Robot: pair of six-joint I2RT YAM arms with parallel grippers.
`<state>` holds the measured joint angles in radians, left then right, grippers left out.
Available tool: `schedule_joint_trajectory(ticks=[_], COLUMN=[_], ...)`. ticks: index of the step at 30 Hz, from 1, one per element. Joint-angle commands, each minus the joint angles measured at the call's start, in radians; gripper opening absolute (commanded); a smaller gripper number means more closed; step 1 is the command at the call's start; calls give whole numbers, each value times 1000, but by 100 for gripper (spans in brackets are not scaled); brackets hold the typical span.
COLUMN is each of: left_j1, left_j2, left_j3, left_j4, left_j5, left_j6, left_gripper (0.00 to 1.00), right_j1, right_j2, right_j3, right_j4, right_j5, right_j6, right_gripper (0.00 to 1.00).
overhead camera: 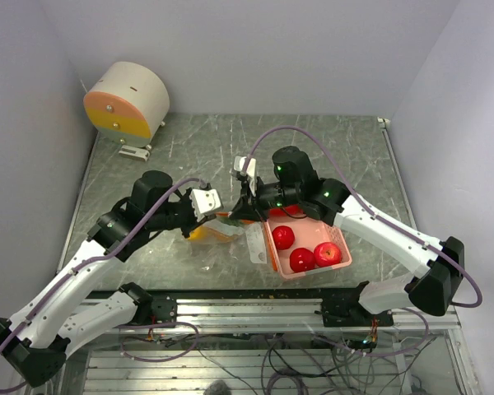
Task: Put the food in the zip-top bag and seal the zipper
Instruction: Adjust the zipper food storage bag at the center of the board.
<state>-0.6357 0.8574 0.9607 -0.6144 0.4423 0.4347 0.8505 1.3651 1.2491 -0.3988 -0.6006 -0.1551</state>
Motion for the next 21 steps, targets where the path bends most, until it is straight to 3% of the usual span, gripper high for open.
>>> schedule_joint_trajectory(ticks=[1,8,12,19,21], left_j1=[4,4,4,4,4], left_j2=[7,-49,-77,-115,-134], left_j3=[26,-6,-41,-97,-109], left_j4=[25,55,91,131,142], left_j5=[-73,-170,-169,-180,-173], left_j6=[-36,-97,-128,-183,-191], left_gripper=[7,7,7,7,7], right_j1=[-9,-63,-67,-68,-71], right_j2=[-30,-48,-58,-206,-221], right_j3=[-17,-57,-51,-127,-137], right_j4=[24,74,103,229,228], right_j5=[13,44,95,389,451], right_j6=[-3,6,45,234,303], right_gripper=[0,2,24,94,100])
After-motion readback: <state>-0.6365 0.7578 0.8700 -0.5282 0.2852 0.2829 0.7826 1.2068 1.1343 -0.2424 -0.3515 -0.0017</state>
